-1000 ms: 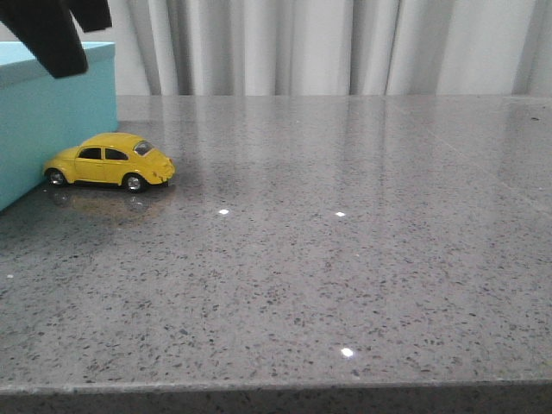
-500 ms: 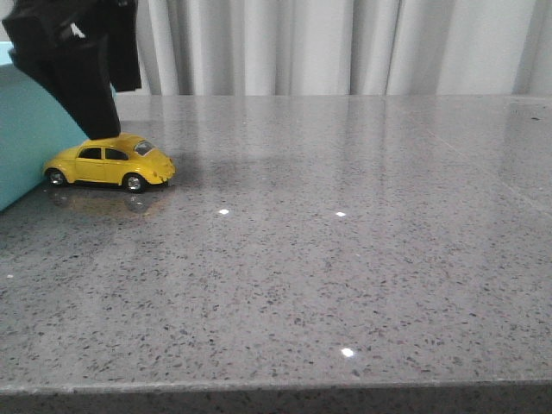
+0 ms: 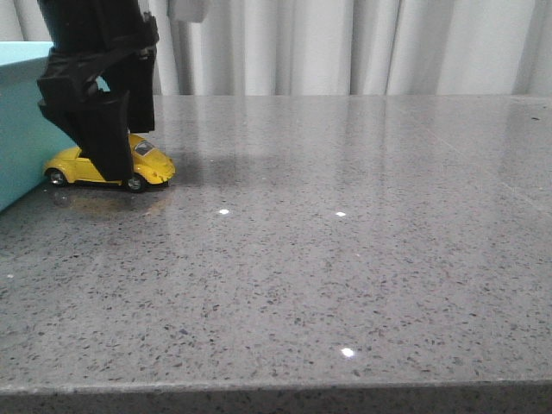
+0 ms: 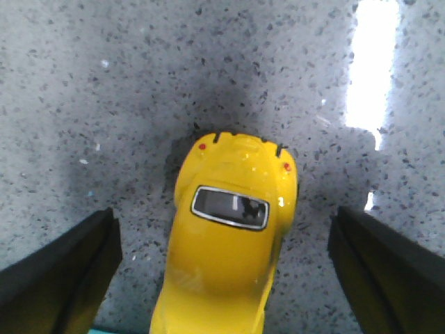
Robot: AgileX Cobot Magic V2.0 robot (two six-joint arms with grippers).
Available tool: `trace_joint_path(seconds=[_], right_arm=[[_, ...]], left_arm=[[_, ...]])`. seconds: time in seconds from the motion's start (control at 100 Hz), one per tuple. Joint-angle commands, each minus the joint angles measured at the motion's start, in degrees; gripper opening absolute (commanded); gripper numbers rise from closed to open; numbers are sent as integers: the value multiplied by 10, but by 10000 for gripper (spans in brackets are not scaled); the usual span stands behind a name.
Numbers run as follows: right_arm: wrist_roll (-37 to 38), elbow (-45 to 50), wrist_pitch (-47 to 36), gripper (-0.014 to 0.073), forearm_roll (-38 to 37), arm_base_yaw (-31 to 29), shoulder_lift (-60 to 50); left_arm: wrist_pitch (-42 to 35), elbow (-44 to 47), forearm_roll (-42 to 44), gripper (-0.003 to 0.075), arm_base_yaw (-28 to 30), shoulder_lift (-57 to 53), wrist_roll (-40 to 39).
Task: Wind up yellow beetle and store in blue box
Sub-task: 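Lower the left gripper onto the beetle beside the box and grasp it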
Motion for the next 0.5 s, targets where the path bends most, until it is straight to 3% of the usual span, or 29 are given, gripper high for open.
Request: trace_joint_path(seconds=[0.0, 0.27, 0.35, 0.49], right_arm=[[-6, -13, -31, 449, -15, 0, -3], [-6, -13, -29, 449, -19, 0, -3], [-6, -13, -29, 449, -19, 0, -3], [-6, -13, -28, 449, -19, 0, -3]], left_arm=[[-14, -19, -1, 589, -5, -14, -1], [-8, -19, -1, 555, -5, -3, -1], [4, -19, -1, 462, -5, -3, -1], [13, -19, -1, 201, -5, -3, -1]])
